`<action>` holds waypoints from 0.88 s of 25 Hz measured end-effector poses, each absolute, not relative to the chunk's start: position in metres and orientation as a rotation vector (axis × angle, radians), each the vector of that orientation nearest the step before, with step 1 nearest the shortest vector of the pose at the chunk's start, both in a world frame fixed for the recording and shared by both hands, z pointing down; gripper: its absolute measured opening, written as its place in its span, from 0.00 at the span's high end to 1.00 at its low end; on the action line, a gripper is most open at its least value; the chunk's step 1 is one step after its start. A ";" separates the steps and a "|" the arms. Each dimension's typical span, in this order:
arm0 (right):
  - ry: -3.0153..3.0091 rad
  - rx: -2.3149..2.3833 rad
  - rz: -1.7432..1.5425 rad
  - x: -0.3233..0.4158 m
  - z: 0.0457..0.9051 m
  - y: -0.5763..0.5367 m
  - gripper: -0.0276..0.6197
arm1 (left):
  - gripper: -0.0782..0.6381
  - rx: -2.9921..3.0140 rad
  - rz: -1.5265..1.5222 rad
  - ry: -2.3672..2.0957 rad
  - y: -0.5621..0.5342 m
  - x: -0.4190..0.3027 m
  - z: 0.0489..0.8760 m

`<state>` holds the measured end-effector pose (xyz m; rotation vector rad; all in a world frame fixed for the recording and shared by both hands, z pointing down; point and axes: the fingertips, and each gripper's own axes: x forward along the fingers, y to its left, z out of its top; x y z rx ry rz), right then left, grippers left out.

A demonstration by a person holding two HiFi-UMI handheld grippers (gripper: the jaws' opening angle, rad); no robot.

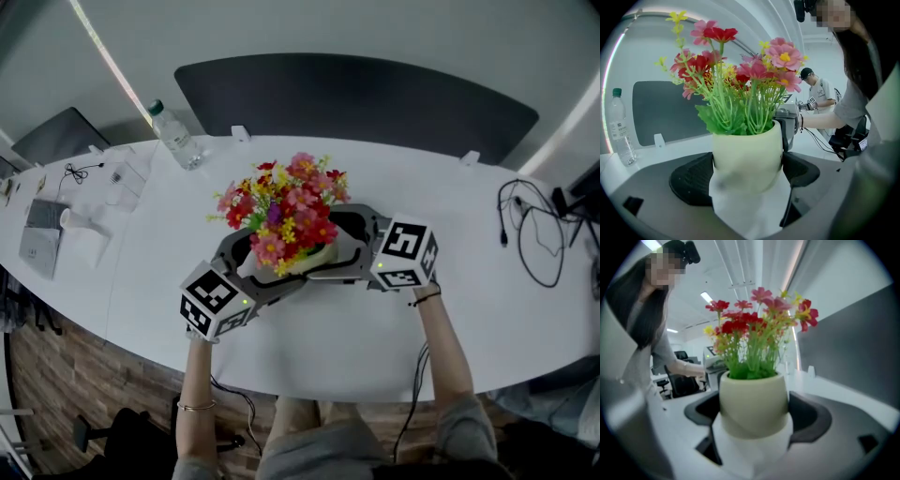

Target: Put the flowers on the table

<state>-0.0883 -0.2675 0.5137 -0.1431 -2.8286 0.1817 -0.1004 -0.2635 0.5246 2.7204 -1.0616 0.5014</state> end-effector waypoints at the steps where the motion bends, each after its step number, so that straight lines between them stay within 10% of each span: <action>1: -2.828 -0.144 0.181 -0.090 0.515 -0.268 0.27 | 0.24 2.718 0.507 -1.065 -0.264 -0.102 0.526; 22: -2.737 -0.105 0.151 -0.099 0.553 -0.268 0.27 | 0.24 2.661 0.618 -1.097 -0.263 -0.114 0.565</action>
